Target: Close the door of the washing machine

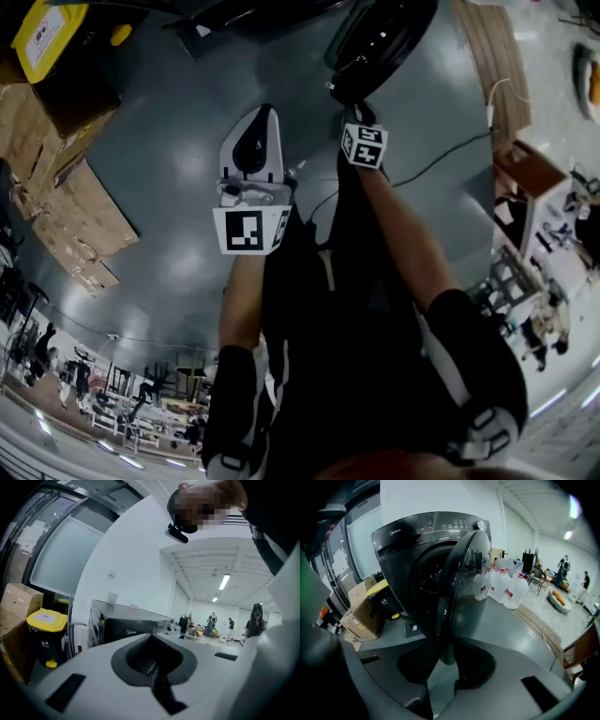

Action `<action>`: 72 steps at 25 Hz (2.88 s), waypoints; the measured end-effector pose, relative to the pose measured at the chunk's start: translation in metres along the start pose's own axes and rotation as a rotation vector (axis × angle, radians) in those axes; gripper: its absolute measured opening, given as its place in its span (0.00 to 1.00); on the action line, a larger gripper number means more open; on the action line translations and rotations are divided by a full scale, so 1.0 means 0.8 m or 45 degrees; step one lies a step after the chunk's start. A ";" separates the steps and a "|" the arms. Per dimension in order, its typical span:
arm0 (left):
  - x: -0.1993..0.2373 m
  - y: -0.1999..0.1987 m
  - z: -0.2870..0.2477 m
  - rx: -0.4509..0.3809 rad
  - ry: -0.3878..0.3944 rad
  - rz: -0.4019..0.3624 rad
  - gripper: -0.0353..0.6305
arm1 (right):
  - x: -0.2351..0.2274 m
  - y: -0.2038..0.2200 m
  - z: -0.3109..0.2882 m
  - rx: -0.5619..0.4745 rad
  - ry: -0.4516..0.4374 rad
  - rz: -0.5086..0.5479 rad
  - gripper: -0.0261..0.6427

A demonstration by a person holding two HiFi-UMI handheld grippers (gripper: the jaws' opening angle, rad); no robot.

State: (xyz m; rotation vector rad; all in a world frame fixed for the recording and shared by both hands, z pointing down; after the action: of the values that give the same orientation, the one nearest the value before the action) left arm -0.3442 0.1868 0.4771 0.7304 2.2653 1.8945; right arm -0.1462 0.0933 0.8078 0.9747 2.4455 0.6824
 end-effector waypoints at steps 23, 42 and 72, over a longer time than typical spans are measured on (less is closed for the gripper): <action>0.141 0.001 -0.036 0.033 0.233 -0.020 0.06 | 0.133 -0.097 -0.097 -0.134 0.135 -0.272 0.17; 0.180 -0.001 -0.058 0.059 0.332 -0.041 0.06 | 0.184 -0.173 -0.153 -0.222 0.156 -0.270 0.19; 0.024 -0.210 0.011 -0.033 0.102 0.071 0.06 | 0.196 -0.395 0.174 -0.379 -0.358 0.018 0.07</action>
State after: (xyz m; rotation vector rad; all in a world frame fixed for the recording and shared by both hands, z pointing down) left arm -0.4075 0.1844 0.3199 0.7340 2.2858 2.0088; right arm -0.3379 0.0454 0.4844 0.9014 2.0270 0.8253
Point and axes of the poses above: the fingertips, and each gripper's own axes: z backward along the fingers, x to its left, y out of its underside, the point moved 1 cm from there along z, backward along the fingers, and after that the axes turned 8 degrees about -y, right-handed, at the moved point
